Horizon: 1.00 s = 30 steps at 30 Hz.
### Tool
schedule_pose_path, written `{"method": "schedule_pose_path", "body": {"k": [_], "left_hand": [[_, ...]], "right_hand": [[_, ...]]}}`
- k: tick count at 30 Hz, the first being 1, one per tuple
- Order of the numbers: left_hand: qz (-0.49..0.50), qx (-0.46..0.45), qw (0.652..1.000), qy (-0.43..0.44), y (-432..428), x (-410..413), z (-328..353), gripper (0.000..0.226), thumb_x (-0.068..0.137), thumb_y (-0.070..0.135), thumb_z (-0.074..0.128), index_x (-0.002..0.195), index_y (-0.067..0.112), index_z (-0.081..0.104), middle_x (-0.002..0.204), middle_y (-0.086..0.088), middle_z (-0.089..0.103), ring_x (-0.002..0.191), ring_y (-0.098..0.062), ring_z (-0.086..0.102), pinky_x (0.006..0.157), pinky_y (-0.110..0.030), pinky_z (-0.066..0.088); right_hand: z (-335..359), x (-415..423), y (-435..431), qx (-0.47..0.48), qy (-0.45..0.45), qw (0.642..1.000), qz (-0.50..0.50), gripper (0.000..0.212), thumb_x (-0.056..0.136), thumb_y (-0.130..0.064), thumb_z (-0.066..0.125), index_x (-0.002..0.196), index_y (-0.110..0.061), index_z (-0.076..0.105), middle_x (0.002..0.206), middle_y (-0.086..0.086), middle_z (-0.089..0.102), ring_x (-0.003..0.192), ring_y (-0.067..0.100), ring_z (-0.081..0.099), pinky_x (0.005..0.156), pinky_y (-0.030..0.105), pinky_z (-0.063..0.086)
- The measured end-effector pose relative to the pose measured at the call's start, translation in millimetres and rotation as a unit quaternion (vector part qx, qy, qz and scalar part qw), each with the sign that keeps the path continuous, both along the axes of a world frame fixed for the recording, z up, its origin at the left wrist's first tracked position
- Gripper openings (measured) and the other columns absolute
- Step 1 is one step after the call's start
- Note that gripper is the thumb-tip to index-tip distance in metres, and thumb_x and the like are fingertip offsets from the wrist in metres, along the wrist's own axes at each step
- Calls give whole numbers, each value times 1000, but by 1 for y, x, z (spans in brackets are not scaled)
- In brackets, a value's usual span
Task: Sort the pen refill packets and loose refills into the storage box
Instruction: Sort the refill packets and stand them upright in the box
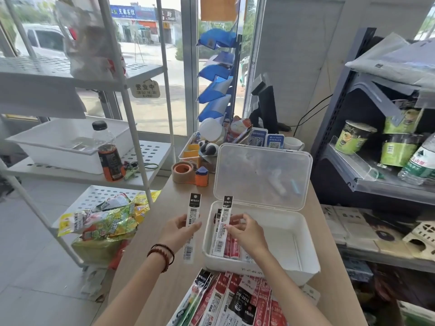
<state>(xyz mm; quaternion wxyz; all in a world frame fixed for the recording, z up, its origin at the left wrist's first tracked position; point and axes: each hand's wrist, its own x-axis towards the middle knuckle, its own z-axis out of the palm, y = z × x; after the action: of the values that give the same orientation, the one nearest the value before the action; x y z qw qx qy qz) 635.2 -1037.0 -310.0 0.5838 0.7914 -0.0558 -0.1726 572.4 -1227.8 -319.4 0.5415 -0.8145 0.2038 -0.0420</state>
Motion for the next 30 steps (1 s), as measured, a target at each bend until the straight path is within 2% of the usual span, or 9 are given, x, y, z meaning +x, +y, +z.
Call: {"method": "schedule_pose_path", "body": {"k": [4,7,10,15,20,23,25,27,30], "left_hand": [[6,-7,1000,-3,4,-1,2,46,81,22,72,120,19,49,92,4,68,76,-9,65,57,-20,48],[-46,22,999,-18,9,-2,1,47,78,27,75,117,26,50,97,4,69,81,-12,67,60,-23,51],[-61,29,997,-32,11,-3,0,45,76,27,77,113,29,51,96,5,68,84,-13,68,61,-23,52],[-36,31,999,-17,7,5,-5,45,75,32,77,113,22,56,98,1,69,83,-13,67,61,-25,52],[-34,43,998,26,1,16,-6,47,75,35,77,114,17,59,99,2,70,87,-13,67,67,-29,56],[-38,41,998,30,-9,20,3,52,75,36,77,118,17,56,105,2,68,91,-10,65,61,-22,52],[-52,51,997,12,-17,19,11,49,75,35,77,116,17,57,104,1,68,88,-9,64,58,-20,51],[-85,61,994,-3,-27,18,15,38,77,31,75,109,17,59,100,1,69,85,-11,64,62,-25,56],[-109,53,993,-12,-41,14,18,44,74,29,78,111,15,59,100,-1,69,84,-14,66,64,-26,56]], "right_hand": [[-13,8,10,-74,37,996,-21,24,84,-36,72,103,-32,57,85,-12,68,81,7,68,77,36,59],[-21,5,19,-146,63,987,-16,20,86,-39,69,103,-34,59,82,-17,64,83,5,64,73,29,54],[-24,2,23,-205,56,977,1,18,89,-41,65,105,-34,64,91,-17,66,84,3,60,68,21,46],[-29,1,17,-147,15,989,-9,16,87,-46,65,98,-34,67,88,-19,67,87,3,62,79,26,54],[-20,0,16,-59,-50,997,16,21,87,-49,65,95,-29,67,85,-14,70,79,-1,65,72,16,51],[-12,-4,19,0,-80,995,51,35,79,-59,64,96,-28,68,84,-9,73,74,3,68,68,17,53],[-8,-7,20,9,-88,994,64,39,75,-60,66,96,-27,69,84,-7,74,74,5,69,66,18,54],[-6,-12,19,11,-78,994,73,40,73,-55,71,99,-25,69,85,-7,74,74,3,70,65,18,55],[-6,-17,19,21,-65,995,79,43,72,-51,75,105,-24,65,88,-8,74,76,1,70,63,17,55]]}}
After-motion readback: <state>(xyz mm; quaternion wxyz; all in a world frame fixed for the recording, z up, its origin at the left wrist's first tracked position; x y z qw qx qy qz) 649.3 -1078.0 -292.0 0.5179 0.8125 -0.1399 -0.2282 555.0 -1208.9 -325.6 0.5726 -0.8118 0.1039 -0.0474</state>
